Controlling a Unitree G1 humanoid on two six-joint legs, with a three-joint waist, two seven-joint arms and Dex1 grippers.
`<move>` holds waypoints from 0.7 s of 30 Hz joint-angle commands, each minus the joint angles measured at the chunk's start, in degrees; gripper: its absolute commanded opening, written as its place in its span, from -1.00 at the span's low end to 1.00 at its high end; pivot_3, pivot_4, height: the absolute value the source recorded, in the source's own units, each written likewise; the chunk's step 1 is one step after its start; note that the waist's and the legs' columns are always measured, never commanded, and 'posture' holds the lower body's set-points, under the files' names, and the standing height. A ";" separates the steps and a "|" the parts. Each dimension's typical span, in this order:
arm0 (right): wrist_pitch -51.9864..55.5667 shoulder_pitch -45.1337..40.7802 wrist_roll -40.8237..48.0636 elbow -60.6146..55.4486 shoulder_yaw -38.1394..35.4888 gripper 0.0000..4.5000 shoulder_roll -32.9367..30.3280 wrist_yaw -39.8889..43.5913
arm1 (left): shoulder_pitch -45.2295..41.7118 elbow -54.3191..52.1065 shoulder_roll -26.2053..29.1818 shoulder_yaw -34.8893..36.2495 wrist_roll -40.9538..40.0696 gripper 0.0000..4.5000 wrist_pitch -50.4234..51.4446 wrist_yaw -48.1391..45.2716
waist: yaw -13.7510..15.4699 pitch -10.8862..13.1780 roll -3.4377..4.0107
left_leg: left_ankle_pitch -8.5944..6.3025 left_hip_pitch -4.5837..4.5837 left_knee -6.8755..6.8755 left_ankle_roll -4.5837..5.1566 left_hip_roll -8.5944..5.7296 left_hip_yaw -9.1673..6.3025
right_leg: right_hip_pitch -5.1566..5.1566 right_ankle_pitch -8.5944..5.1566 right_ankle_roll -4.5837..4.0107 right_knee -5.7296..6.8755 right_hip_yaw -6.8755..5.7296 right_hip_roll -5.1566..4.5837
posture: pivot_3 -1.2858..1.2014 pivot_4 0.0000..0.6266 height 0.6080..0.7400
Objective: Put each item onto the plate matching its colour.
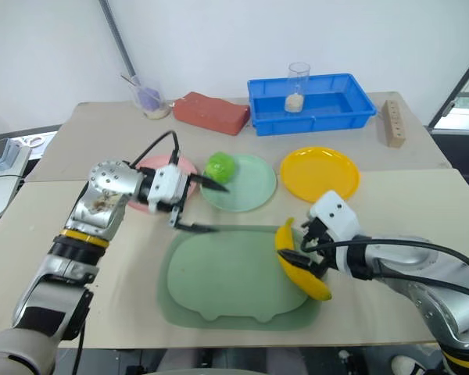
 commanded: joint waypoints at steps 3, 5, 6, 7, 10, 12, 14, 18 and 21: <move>1.26 1.84 -0.88 -1.69 3.34 1.00 1.11 -2.41 | 2.01 -9.66 1.82 -1.63 -3.25 0.99 -0.05 -2.72 | 0.19 0.02 -0.04 | -0.06 0.03 0.04 -0.10 -0.01 0.14 | 0.04 -0.03 -0.03 -0.03 0.00 -0.10 | 0.03 -0.52 1.00; 1.42 1.60 -2.27 -0.21 5.34 1.00 2.63 -4.22 | 2.36 -9.72 1.53 -1.51 -3.21 0.99 -0.81 -2.28 | 0.13 0.02 -0.04 | -0.24 0.02 0.07 -0.39 -0.02 0.15 | 0.03 -0.03 -0.03 -0.05 0.00 -0.10 | 0.03 -0.52 1.00; 1.65 1.40 -2.59 0.46 5.79 1.00 3.40 -4.85 | 2.45 -9.79 1.47 -1.44 -3.18 0.99 -1.07 -2.12 | 0.04 0.02 -0.04 | -0.24 0.01 0.09 -0.38 -0.02 0.14 | 0.02 -0.03 -0.03 -0.05 0.00 -0.10 | 0.03 -0.52 1.00; 1.71 1.33 -3.05 1.12 6.01 1.00 3.80 -5.27 | 2.58 -10.18 1.39 -1.24 -3.36 0.99 -1.05 -1.73 | 0.01 0.02 -0.05 | -0.16 0.01 0.09 -0.26 -0.03 0.13 | 0.02 -0.03 -0.03 -0.04 0.00 -0.09 | 0.03 -0.52 1.00; 1.61 1.73 -4.00 2.18 6.15 0.64 4.08 -5.56 | 2.61 -10.94 1.07 -0.47 -4.09 1.00 -0.74 -0.72 | 0.00 0.02 -0.05 | 0.00 -0.02 0.10 0.00 -0.03 0.13 | 0.01 -0.02 -0.02 -0.04 0.00 -0.08 | 0.03 -0.52 1.00; 1.93 1.86 -3.84 2.51 6.09 0.34 4.42 -5.40 | 2.42 -10.66 0.84 -0.18 -4.31 1.00 -1.26 -0.27 | 0.00 0.02 -0.05 | 0.01 0.00 0.10 0.01 -0.03 0.11 | 0.02 -0.03 -0.01 -0.04 0.00 -0.07 | 0.03 -0.52 1.00; 1.93 1.77 -4.16 2.60 6.15 0.03 4.59 -5.65 | 2.13 -10.18 0.45 0.01 -4.45 1.00 -1.48 0.16 | 0.00 0.02 -0.05 | 0.00 0.00 0.09 0.01 -0.03 0.08 | 0.01 -0.04 0.00 -0.04 0.00 -0.04 | 0.03 -0.52 1.00; 1.22 2.25 -4.39 2.44 5.62 -0.44 3.63 -4.47 | 1.67 -9.65 0.22 0.23 -4.43 1.00 -1.13 1.02 | -0.01 0.03 -0.05 | 0.00 0.02 0.09 0.01 -0.03 0.08 | 0.02 -0.04 0.00 -0.04 0.00 -0.04 | 0.03 -0.52 1.00; 1.25 0.33 -3.05 2.29 3.49 -0.44 3.24 -2.93 | 0.76 -9.44 0.19 0.81 -4.91 1.00 1.43 2.33 | 0.00 0.03 -0.05 | 0.00 0.01 0.09 0.01 -0.03 0.09 | 0.02 -0.04 0.00 -0.04 0.00 -0.05 | 0.03 -0.52 1.00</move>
